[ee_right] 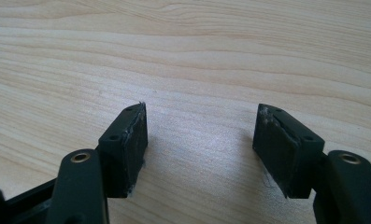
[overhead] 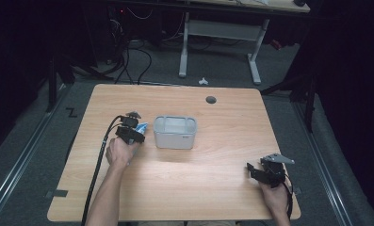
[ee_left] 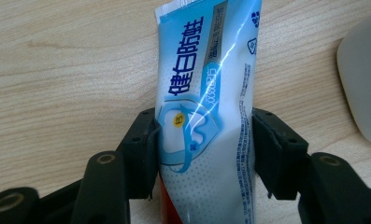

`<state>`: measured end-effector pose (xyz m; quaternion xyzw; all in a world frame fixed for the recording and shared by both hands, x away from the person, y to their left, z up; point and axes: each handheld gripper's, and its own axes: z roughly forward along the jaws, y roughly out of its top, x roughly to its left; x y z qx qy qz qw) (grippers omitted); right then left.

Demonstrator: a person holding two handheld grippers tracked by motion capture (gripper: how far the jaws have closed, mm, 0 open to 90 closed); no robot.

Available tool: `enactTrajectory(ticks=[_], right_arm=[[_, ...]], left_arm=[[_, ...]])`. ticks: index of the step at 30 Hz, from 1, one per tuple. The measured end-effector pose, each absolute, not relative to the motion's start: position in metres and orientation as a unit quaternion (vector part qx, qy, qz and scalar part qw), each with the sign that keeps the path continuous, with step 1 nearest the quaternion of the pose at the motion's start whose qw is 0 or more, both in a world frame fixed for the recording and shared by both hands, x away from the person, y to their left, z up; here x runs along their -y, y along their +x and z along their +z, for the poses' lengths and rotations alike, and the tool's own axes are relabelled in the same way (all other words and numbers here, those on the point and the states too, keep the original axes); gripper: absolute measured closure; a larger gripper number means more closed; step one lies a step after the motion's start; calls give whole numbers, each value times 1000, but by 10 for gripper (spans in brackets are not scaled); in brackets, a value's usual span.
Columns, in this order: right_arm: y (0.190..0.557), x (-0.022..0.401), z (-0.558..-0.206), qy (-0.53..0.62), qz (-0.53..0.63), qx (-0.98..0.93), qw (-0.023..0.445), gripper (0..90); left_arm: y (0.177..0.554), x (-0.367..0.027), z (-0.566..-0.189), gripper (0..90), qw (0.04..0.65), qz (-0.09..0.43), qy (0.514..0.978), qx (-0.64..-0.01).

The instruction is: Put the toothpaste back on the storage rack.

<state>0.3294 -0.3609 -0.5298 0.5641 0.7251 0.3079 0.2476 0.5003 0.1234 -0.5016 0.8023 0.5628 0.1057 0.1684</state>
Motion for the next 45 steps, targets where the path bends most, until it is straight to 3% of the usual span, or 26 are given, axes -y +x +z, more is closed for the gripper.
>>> enactTrajectory(ticks=[5, 8, 14, 26, 45], right_arm=[[329, 361, -530, 564, 308, -725, 248, 357], [329, 361, -530, 564, 308, -725, 248, 357], [329, 361, -530, 564, 308, -725, 247, 357], [329, 361, -530, 564, 308, -725, 248, 358], [329, 361, -530, 564, 308, -725, 248, 358]], left_arm=[[500, -125, -500, 498, 170, 103, 803, -562], [499, -128, -496, 633, 179, 101, 801, -562], [498, -123, -495, 702, 168, 100, 812, -549], [494, -122, -491, 728, 157, 118, 821, -535], [466, -142, -439, 724, 251, 127, 798, -534]])
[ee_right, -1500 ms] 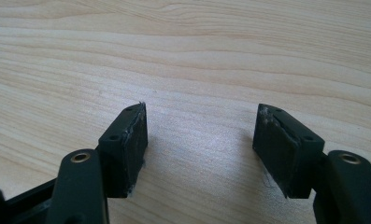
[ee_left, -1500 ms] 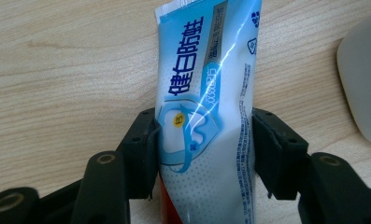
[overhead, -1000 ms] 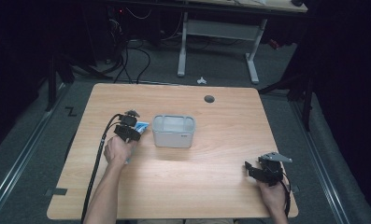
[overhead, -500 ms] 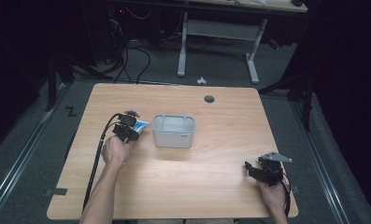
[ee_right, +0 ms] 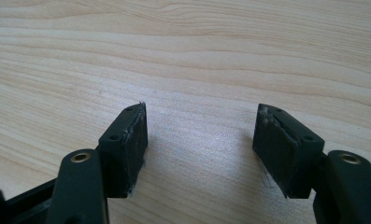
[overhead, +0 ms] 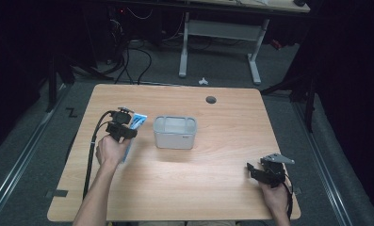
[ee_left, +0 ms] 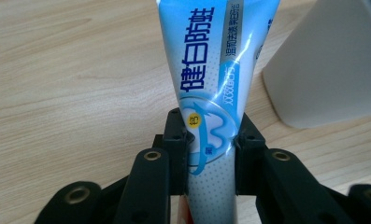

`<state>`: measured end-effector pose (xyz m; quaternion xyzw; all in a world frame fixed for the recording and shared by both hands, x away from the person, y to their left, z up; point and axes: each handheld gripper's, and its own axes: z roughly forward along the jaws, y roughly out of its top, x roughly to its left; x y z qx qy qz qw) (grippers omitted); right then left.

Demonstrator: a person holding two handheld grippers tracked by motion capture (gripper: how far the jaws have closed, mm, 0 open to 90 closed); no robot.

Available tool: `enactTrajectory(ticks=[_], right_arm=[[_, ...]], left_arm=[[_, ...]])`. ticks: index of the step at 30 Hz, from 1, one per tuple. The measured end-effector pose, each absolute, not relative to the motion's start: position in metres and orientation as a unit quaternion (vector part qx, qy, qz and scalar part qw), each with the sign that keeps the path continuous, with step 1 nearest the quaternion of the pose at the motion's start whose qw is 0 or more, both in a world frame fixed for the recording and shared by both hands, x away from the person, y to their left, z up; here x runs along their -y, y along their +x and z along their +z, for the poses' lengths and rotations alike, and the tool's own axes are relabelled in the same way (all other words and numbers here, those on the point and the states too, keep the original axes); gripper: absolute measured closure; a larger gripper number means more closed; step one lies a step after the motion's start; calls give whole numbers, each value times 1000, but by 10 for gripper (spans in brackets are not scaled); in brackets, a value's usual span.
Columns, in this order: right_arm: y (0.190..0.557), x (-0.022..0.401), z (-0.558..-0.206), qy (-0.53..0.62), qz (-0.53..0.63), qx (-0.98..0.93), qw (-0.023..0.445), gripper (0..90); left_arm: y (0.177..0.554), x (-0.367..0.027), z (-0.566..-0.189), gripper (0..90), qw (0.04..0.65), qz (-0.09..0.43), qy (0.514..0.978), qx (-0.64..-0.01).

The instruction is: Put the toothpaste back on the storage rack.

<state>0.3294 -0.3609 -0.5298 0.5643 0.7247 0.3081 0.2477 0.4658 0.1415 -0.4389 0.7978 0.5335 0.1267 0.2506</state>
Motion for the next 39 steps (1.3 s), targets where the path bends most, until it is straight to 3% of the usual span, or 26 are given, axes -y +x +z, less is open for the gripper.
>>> enactTrajectory(ticks=[24, 39], right_arm=[[329, 361, -530, 563, 308, -725, 248, 358], [329, 361, -530, 564, 308, -725, 248, 357]], left_arm=[[433, -146, -406, 729, 324, 154, 781, -511], [425, -127, -378, 721, 379, 147, 776, -483]])
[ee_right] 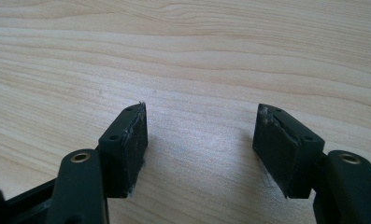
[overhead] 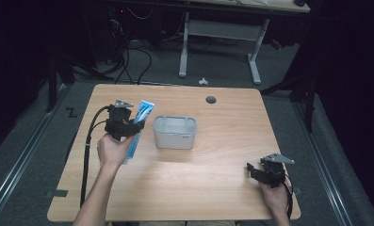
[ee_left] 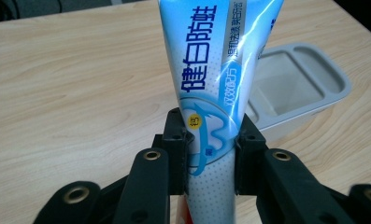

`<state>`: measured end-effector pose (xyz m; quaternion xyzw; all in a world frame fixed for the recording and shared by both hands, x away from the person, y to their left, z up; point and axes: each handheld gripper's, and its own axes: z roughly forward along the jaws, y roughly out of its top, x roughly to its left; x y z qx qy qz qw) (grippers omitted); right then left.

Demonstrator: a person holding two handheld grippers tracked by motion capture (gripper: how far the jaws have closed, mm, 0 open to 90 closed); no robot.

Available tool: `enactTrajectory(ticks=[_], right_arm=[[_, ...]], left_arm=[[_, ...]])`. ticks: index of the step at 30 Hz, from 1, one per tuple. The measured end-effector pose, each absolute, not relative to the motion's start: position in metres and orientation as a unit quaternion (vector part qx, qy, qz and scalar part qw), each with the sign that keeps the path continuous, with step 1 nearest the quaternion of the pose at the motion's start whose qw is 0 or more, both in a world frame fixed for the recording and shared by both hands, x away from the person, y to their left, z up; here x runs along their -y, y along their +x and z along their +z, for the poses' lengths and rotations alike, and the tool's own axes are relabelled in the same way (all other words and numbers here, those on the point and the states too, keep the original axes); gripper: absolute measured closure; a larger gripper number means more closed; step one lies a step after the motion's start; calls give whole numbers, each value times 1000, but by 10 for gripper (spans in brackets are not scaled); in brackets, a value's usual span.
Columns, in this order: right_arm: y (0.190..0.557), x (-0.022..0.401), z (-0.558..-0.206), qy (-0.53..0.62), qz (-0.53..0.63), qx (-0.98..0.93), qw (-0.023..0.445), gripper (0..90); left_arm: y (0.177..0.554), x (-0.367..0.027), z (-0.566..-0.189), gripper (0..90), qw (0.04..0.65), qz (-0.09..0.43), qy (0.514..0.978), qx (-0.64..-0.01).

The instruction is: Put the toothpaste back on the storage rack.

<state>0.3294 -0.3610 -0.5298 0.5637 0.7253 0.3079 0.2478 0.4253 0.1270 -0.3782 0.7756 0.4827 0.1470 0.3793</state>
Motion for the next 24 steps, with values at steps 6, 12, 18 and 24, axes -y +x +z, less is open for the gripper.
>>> enactTrajectory(ticks=[6, 12, 18, 24], right_arm=[[329, 361, -530, 564, 308, -725, 248, 356], [329, 361, -530, 564, 309, -725, 247, 355], [329, 361, -530, 564, 309, -725, 247, 355], [329, 361, -530, 563, 309, -726, 247, 355]], left_arm=[[426, -117, -372, 722, 383, 147, 779, -475], [429, -105, -363, 721, 391, 147, 781, -465], [437, -89, -360, 727, 402, 145, 780, -457], [445, -72, -358, 730, 419, 151, 778, -442]])
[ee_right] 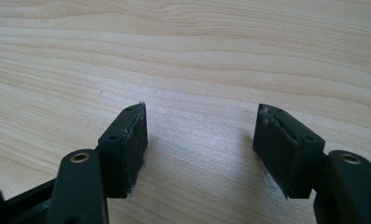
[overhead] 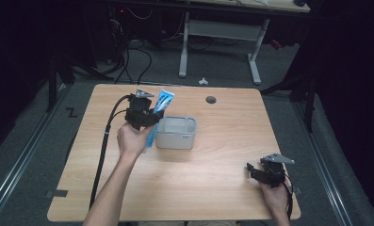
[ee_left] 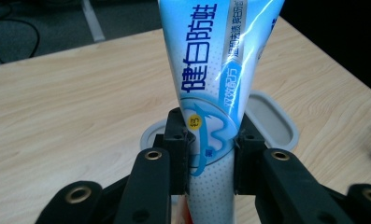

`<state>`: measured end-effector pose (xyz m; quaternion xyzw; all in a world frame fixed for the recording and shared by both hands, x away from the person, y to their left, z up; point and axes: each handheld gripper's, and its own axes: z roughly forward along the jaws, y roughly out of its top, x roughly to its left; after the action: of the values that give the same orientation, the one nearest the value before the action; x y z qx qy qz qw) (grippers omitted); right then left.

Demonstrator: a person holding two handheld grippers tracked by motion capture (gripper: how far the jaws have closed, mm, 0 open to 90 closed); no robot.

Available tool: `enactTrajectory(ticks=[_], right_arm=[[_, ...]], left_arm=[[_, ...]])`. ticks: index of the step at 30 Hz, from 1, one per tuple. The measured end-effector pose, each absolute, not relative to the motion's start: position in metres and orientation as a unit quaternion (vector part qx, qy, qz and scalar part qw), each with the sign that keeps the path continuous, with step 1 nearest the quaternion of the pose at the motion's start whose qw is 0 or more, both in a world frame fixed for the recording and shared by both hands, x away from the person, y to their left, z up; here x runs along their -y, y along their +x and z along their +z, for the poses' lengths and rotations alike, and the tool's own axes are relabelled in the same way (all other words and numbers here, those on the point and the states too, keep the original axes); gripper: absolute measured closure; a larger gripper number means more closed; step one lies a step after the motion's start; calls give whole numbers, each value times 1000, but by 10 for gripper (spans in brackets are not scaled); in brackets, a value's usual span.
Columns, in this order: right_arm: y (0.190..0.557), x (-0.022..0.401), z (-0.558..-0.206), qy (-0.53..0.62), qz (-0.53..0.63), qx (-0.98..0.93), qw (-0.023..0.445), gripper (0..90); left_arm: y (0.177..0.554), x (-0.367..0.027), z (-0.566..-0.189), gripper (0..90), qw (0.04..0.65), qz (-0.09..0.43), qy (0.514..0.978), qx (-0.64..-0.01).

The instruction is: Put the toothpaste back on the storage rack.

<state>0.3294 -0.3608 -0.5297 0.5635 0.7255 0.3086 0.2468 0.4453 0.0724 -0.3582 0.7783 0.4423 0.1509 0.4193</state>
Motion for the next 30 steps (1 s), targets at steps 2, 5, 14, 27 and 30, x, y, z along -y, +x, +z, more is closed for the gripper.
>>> enactTrajectory(ticks=[2, 5, 14, 27, 30], right_arm=[[329, 361, -530, 563, 309, -726, 247, 355], [329, 361, -530, 563, 309, -726, 247, 355], [329, 361, -530, 563, 308, -726, 247, 355], [329, 361, -530, 560, 309, -728, 247, 356], [329, 361, -530, 559, 308, -730, 246, 356]], left_arm=[[448, -68, -357, 731, 428, 152, 775, -440], [453, -62, -354, 732, 437, 155, 771, -437], [465, -48, -354, 736, 451, 165, 764, -431], [491, -22, -351, 736, 462, 163, 754, -437], [493, -18, -350, 735, 463, 166, 754, -436]])
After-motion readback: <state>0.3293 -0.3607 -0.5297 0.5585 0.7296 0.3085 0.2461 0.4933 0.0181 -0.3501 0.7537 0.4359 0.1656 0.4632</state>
